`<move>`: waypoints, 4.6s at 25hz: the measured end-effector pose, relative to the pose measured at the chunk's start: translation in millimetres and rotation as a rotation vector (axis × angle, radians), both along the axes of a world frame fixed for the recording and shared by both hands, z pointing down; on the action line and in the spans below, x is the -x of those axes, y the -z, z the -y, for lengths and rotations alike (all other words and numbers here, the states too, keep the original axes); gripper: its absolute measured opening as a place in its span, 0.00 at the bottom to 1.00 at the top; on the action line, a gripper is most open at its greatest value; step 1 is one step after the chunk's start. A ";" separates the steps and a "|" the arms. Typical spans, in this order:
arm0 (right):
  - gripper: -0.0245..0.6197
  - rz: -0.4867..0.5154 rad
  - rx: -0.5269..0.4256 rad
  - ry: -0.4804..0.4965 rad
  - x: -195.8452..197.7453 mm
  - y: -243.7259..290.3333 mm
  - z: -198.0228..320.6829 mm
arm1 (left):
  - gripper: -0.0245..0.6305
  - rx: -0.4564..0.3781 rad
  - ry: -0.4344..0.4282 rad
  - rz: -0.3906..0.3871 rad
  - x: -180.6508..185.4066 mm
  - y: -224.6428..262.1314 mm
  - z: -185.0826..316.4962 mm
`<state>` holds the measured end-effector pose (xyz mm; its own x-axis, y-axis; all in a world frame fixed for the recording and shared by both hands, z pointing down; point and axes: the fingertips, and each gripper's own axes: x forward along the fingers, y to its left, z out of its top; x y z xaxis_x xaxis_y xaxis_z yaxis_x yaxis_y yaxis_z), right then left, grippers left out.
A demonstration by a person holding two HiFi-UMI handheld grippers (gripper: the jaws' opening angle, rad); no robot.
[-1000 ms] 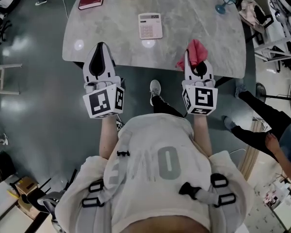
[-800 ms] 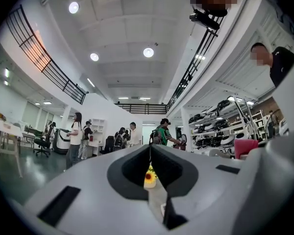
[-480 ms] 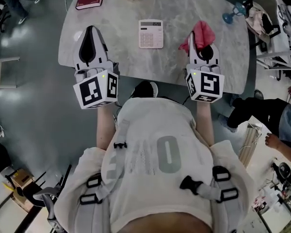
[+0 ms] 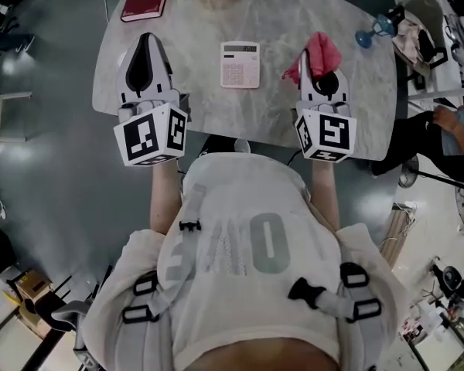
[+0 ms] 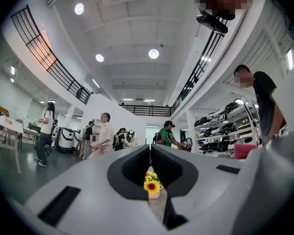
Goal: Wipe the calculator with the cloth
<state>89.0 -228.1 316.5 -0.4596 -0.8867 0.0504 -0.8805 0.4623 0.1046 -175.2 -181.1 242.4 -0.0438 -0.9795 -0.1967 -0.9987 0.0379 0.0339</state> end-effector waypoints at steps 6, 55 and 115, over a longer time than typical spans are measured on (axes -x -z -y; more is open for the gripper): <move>0.13 0.005 0.009 -0.006 -2.0 -4.6 5.5 | 0.19 -0.032 -0.039 -0.030 0.3 8.9 8.3; 0.13 -0.108 0.128 0.016 0.2 -56.9 12.2 | 0.83 1.074 -0.139 -0.018 -28.4 -373.6 33.3; 0.13 -1.549 -0.028 0.476 105.4 -263.4 110.0 | 0.83 1.304 -0.179 -0.083 -26.7 -383.6 35.6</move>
